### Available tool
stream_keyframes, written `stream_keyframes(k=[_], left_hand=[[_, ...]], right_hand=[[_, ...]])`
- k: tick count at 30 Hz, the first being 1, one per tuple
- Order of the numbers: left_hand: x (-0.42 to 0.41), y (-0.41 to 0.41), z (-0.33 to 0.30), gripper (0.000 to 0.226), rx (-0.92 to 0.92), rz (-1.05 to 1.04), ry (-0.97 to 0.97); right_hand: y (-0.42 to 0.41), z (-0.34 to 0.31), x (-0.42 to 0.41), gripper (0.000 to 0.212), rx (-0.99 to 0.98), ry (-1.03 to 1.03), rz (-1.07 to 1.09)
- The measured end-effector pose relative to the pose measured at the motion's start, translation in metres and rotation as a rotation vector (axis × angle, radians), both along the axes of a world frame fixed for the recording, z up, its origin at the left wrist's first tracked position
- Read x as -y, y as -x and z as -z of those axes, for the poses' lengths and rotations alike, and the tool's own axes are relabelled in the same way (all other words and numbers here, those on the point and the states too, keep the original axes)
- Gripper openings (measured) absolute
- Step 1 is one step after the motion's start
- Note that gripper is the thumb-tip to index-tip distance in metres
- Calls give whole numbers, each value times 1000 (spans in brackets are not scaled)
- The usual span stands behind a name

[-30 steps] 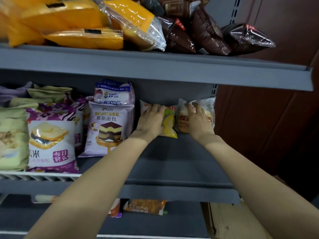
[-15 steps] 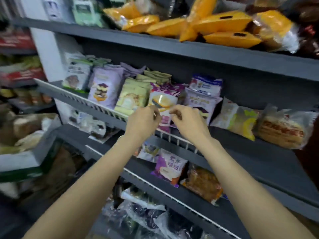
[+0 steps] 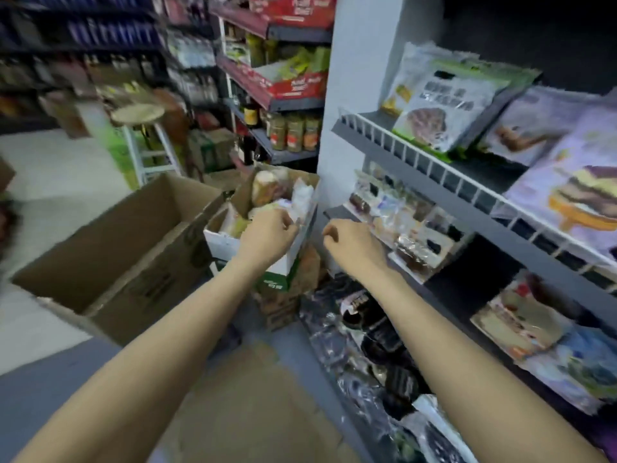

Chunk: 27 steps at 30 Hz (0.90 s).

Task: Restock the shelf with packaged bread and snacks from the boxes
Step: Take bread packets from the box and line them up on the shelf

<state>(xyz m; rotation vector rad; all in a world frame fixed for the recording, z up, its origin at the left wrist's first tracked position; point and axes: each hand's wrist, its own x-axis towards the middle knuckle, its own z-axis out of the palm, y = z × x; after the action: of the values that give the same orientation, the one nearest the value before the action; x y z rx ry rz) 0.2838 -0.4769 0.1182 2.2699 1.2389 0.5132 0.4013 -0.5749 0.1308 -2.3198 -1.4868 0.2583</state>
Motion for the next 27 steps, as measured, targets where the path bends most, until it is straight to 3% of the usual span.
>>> stream_keyframes(k=[6,9,13,16,19,24,27], left_hand=[[-151,9,68,25,-164,-74,138],[-225,-4,106,37,-280,-86,197],[-316,-31,153,51,-389,-119,253],[-358,-47,180,50,-453,-141,261],[-381,-56,198,36,-488,-106,252],[-407,-56,220,23,-354,-33,319],[-410,-53,205,21,-341,-5,272]], right_hand=[[-7,77,-165,25,-157,163,-11],[-19,105,-233,29,-277,196,-4],[-52,154,-319,51,-445,271,99],[-72,183,-359,68,-553,335,214],[-90,209,-385,71,-520,384,183],[-107,240,-410,47,-359,403,317],[-106,239,-418,33,-426,282,486]])
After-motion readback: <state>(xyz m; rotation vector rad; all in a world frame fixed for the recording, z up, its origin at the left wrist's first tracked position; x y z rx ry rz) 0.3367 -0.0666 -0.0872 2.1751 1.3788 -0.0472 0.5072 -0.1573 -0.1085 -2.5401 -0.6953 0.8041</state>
